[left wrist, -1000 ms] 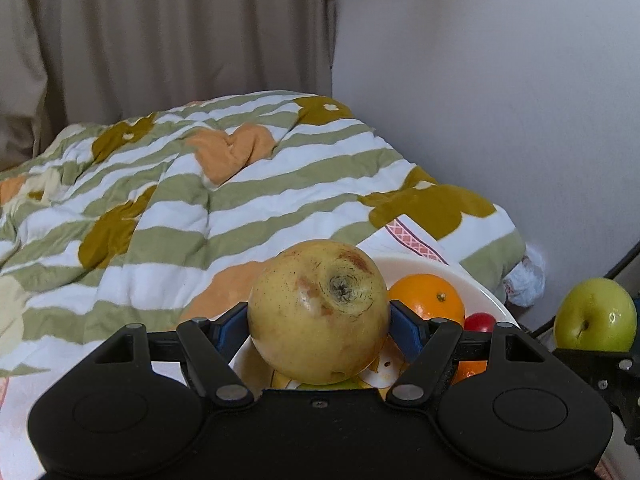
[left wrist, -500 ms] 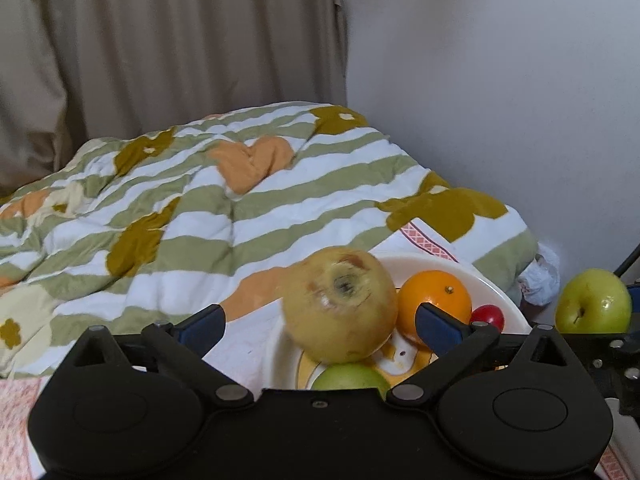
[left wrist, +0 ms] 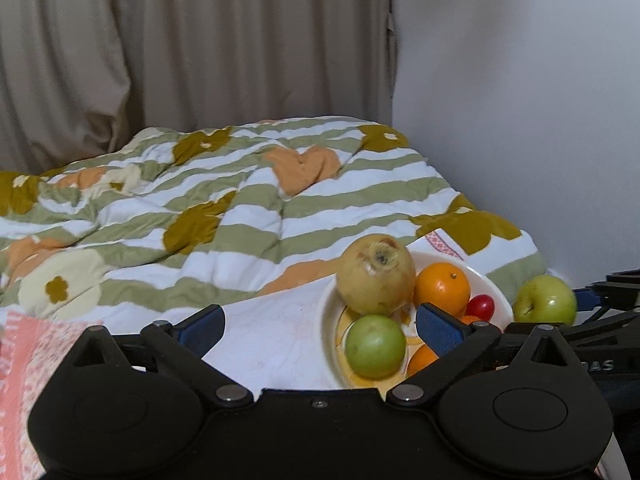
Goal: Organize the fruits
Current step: 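Open the left tool over the bowl while the right tool releases the apple there, then withdraw both tools toward the brown kiwi and the tangerine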
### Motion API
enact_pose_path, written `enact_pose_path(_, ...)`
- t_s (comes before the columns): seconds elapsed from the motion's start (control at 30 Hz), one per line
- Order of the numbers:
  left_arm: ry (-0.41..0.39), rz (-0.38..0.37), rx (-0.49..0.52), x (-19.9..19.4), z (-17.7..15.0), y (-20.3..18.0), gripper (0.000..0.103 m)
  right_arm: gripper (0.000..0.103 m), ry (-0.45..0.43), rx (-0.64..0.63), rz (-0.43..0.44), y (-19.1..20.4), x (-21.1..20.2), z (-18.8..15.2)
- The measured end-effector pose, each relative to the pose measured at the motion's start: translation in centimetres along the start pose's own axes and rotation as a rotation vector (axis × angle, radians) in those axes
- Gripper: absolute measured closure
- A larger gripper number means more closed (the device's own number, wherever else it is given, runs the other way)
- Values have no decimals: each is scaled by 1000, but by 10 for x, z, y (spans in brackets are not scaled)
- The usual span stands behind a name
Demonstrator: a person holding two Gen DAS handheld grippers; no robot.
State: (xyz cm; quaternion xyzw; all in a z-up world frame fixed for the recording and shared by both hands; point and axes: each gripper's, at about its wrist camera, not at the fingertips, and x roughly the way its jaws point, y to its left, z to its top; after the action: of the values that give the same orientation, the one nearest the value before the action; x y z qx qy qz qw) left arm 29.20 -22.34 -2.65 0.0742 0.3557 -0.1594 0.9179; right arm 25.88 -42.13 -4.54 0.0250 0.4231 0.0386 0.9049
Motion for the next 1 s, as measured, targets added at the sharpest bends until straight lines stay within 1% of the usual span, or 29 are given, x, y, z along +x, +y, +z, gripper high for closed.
enact_pose_path(0.13,-27,60,-13,-15,-12,5,0,30,8,-76,10,9,12,-9)
enact_pose_path(0.37,-14,99,-61,-34,-34,15,0,29,18,-142,34,15,26,-23)
enact_pose_path(0.4,-11,103,-69,-36,-36,17,0,22,8,-149,33,16,24,-25)
enact_pose_path(0.43,-10,107,-76,-38,-38,18,0,9,-7,-157,33,16,21,-26)
enact_pose_path(0.47,-11,112,-83,-41,-41,18,0,1,-22,-160,25,17,17,-26)
enact_pose_path(0.5,-13,117,-88,-44,-43,17,0,0,-43,-160,11,16,13,-27)
enact_pose_path(0.57,-15,125,-98,-51,-46,17,0,0,-75,-158,5,15,4,-28)
enact_pose_path(0.7,-33,137,-113,-64,-51,13,0,0,-72,-152,5,13,-6,-29)
enact_pose_path(1.0,-91,154,-135,-105,-60,-1,0,0,-119,-159,16,17,-51,-33)
